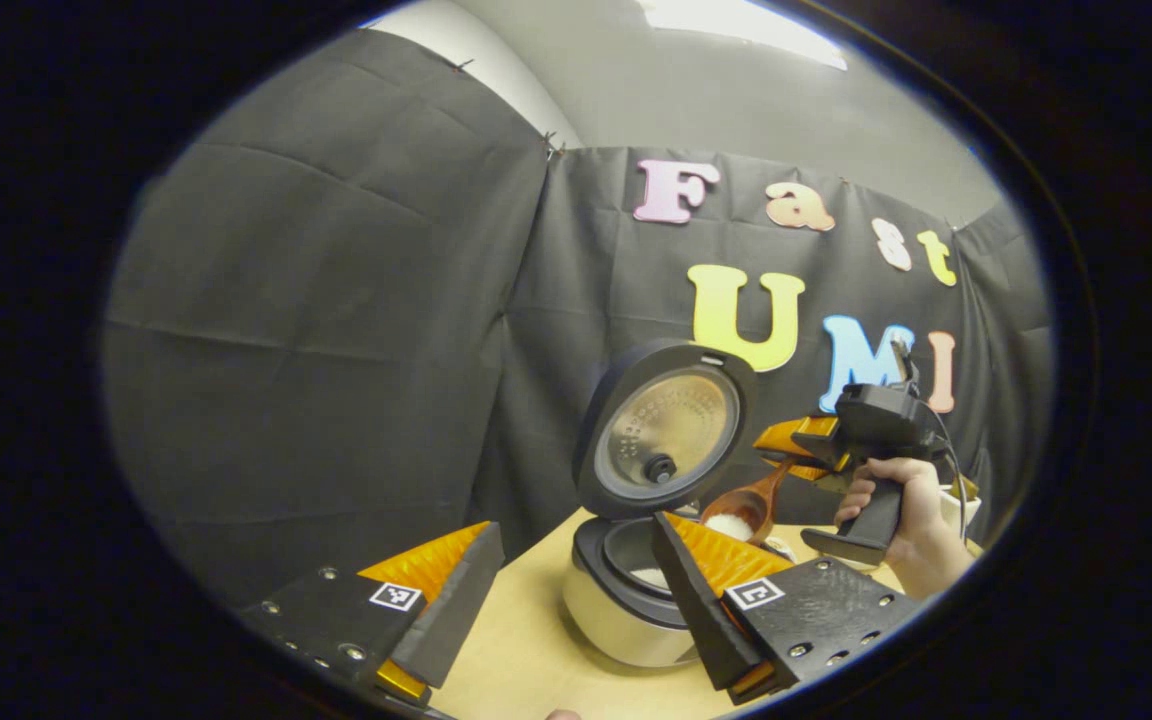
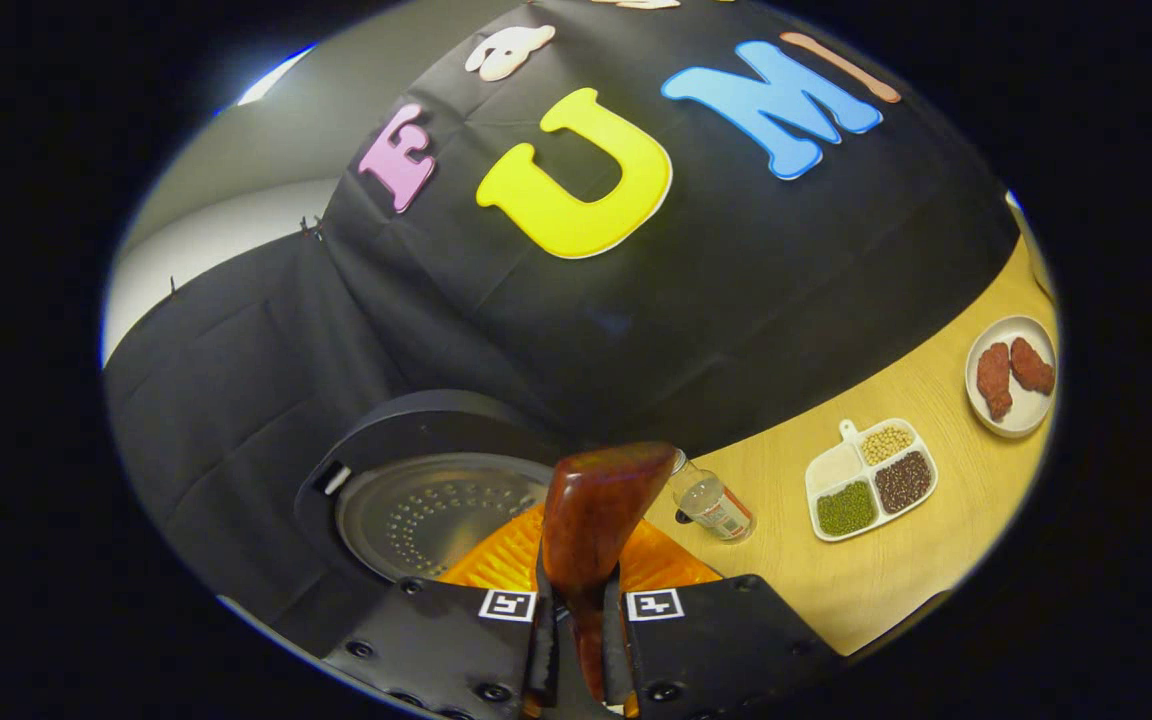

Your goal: Close the left gripper, press the button to open the rice cooker; take a wooden spoon from the chopstick holder with the right hand, scoop a spoonful of rice and pour it into the rice cooker, then put the wooden spoon back into the chopstick holder.

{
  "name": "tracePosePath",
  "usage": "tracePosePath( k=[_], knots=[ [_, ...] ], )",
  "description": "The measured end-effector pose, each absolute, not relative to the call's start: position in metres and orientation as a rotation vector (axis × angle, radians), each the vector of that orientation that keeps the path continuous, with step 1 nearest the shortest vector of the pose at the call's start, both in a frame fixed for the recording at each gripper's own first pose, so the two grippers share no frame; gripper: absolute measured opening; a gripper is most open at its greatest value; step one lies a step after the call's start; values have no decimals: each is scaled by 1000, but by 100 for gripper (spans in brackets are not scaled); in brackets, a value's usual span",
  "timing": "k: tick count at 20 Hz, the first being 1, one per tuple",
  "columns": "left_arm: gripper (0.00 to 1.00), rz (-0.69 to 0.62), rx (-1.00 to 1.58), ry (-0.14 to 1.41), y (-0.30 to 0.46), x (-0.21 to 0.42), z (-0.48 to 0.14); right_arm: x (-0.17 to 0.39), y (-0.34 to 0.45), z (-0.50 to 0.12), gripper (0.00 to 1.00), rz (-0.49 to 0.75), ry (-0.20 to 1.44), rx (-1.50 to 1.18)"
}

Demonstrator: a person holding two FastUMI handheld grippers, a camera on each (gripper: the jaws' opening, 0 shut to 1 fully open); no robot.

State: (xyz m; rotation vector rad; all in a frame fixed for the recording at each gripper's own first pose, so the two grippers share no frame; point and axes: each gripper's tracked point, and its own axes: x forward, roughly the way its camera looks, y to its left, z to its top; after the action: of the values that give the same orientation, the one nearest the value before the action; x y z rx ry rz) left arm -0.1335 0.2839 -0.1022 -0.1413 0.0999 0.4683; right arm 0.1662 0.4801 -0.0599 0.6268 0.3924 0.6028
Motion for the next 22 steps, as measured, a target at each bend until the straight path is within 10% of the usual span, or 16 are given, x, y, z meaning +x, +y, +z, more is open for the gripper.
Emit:
tracePosePath(
  k=[22],
  knots=[
    [93, 444, -143, 97, 269, -134, -109, 106, 536, -41, 15, 864, -24, -52]
  ],
)
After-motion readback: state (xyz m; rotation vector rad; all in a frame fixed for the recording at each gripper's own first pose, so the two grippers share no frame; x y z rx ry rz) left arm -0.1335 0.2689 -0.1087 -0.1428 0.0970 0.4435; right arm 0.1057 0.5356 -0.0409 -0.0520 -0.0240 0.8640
